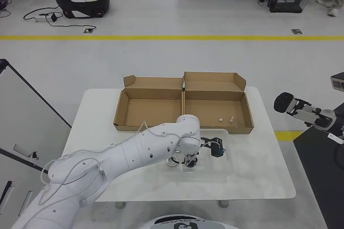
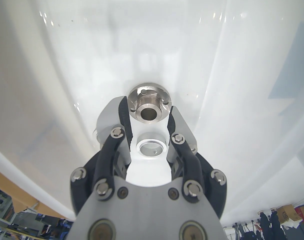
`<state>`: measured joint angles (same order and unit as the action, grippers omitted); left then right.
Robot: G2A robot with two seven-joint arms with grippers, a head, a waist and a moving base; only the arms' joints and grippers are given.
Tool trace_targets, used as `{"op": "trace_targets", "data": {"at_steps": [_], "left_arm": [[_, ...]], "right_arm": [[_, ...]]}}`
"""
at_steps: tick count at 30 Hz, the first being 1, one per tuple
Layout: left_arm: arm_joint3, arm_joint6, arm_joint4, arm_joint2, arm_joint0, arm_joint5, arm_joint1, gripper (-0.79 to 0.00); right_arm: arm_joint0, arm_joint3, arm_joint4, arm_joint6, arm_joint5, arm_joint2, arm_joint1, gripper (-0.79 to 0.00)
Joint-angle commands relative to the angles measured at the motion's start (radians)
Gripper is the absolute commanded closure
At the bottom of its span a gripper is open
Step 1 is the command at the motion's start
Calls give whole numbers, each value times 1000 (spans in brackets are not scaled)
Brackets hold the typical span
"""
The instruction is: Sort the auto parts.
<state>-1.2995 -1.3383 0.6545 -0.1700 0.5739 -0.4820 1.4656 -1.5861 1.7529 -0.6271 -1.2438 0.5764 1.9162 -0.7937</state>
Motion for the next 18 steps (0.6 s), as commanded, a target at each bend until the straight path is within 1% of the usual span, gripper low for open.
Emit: {"op": "trace_targets", "data": {"at_steps": [1, 11, 18], "left_arm": [[4, 3, 3, 0, 2, -3, -1, -366], [26, 15, 5, 0, 12, -15, 1, -351], [28, 17, 10, 0, 15, -17, -2, -317]], "right_arm": [[0, 0, 0, 0, 0, 0, 0, -785], [0, 0, 0, 0, 0, 0, 0, -785], [0, 0, 0, 0, 0, 0, 0, -785]]}}
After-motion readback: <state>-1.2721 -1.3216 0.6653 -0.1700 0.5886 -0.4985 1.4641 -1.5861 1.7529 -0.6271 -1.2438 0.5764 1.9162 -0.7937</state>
